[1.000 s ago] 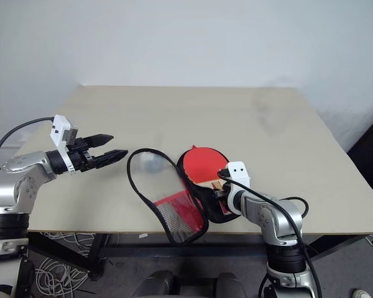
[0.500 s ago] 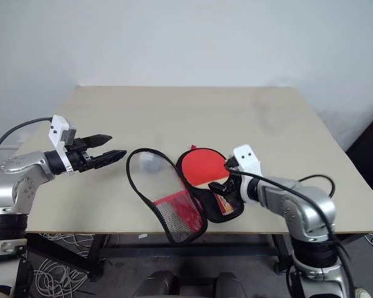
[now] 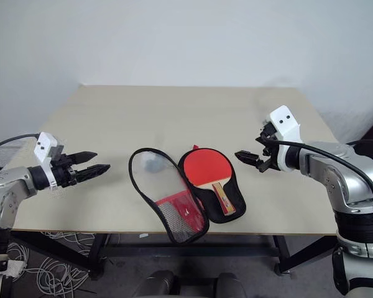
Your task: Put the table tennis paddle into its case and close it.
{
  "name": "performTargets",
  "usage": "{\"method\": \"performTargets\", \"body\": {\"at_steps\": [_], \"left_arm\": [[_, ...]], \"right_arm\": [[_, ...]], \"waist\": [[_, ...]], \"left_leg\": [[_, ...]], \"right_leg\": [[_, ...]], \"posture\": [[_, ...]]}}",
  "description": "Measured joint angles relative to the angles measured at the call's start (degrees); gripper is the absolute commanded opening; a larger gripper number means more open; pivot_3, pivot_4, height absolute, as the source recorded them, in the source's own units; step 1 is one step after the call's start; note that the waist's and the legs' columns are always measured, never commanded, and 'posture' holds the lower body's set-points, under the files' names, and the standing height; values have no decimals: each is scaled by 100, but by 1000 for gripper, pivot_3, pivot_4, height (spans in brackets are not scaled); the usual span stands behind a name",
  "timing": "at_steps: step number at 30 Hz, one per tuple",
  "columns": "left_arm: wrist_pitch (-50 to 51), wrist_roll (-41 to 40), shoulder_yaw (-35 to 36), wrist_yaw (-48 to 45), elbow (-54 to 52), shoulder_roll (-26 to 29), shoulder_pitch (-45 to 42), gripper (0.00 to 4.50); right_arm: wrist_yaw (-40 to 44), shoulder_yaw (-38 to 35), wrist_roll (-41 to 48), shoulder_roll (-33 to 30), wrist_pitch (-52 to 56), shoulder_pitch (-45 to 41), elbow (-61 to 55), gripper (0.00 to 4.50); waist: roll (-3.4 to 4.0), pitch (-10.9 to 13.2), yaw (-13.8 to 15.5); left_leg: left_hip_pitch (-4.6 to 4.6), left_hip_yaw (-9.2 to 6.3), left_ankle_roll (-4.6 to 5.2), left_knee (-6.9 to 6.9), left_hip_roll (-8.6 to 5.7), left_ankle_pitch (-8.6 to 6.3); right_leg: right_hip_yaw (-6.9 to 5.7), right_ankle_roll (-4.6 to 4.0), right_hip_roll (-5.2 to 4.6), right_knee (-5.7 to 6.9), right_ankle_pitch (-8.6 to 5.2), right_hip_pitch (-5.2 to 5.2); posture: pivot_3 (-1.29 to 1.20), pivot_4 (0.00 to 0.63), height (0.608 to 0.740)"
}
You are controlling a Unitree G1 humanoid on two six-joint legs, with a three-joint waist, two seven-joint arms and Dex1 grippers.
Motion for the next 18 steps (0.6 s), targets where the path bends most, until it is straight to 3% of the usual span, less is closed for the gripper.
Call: {"method": "performTargets", "body": {"at_steps": [6,11,18], "left_arm": [[190,-5,-447,-6,-544,-381,223,307],[499,-111,-743,37,-1002,-767,104,307],[934,-229,-1553,493,-1564,-1969,-494,307]], "right_arm": [[-65,52,-56,13,-108,-168,133,4500],[-86,69,-52,59,-108,-179,133,4500],[-200,72,-59,114,-160,-478,233,4500]], "waist": [[-2,-1,0],[-1,0,4],[-2,-1,8]], "left_leg": [[-2,-10,0,-1,2,0],[-1,-9,2,1,-4,1],[4,-9,5,8,-26,3]], "right_leg": [[3,-1,0,1,1,-2],[1,0,-1,0,1,4],[-4,2,2,-3,2,31]], "posture": [[0,0,734],[0,0,734],[0,0,734]]}}
